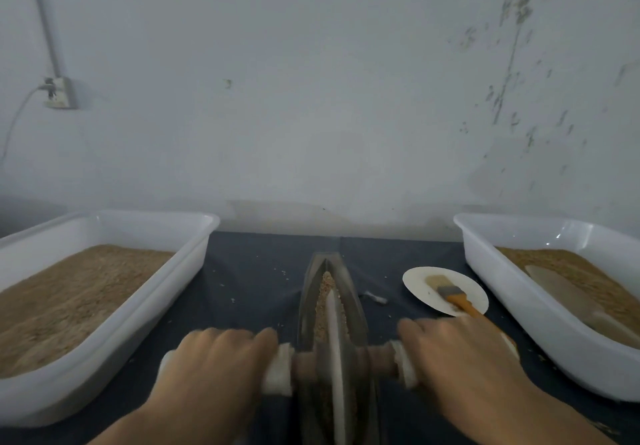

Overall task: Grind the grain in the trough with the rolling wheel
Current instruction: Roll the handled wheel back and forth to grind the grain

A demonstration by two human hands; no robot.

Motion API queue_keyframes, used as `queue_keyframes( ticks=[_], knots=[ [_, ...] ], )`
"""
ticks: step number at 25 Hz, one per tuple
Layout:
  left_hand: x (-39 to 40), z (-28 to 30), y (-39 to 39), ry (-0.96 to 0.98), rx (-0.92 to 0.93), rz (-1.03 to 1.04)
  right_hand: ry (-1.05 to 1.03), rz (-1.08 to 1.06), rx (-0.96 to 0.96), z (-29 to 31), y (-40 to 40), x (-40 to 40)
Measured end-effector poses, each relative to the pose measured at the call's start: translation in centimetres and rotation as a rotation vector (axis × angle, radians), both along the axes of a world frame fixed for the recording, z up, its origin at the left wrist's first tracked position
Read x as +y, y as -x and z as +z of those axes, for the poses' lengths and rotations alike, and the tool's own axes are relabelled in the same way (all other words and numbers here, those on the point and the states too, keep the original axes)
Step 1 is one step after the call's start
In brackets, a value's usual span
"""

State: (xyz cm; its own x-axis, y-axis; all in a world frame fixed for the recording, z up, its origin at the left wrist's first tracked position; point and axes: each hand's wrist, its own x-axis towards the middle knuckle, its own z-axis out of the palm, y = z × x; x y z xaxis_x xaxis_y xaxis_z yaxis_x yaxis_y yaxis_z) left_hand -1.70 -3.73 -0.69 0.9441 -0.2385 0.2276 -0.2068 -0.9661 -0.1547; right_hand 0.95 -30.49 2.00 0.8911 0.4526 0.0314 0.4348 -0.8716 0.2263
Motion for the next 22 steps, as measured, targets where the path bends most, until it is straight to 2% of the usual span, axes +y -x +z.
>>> queue_keyframes(
  ticks=[3, 6, 9, 12, 14, 17, 18, 20, 22],
  knots=[
    [-0.3, 0.3, 0.2, -0.094, -0.049, -0.012, -0.035, -0.065, 0.118, -0.3, -0.2, 0.0],
    [-1.1, 0.6, -4.9, -0.073, -0.100, 0.018, -0.133, -0.094, -0.047, -2.3, -4.5, 0.5],
    [-1.2, 0.5, -10.7, -0.071, -0.182, 0.082, -0.102, -0.116, -0.278, -2.8, -9.8, 1.6],
    [-1.1, 0.0, -12.1, -0.031, -0.196, 0.109, -0.058, -0.114, -0.364, -2.3, -11.7, 2.4],
    [-0.9, -0.1, -10.4, -0.001, -0.188, 0.078, -0.085, -0.083, -0.332, -2.1, -10.2, 2.0],
    [-0.6, 0.2, -5.3, 0.019, -0.122, -0.050, -0.135, -0.027, -0.141, -2.7, -5.3, 0.3],
    [-0.5, 0.5, -3.2, -0.024, -0.171, -0.157, -0.139, -0.019, -0.092, -2.9, -3.5, -0.4],
    [-0.7, 1.5, 0.3, 0.060, -0.239, -0.307, -0.144, -0.041, -0.049, -3.4, -1.0, -1.6],
    [-0.7, 2.1, 1.6, 0.010, -0.122, -0.235, -0.146, -0.054, -0.034, -3.3, -0.3, -1.9]
  ],
)
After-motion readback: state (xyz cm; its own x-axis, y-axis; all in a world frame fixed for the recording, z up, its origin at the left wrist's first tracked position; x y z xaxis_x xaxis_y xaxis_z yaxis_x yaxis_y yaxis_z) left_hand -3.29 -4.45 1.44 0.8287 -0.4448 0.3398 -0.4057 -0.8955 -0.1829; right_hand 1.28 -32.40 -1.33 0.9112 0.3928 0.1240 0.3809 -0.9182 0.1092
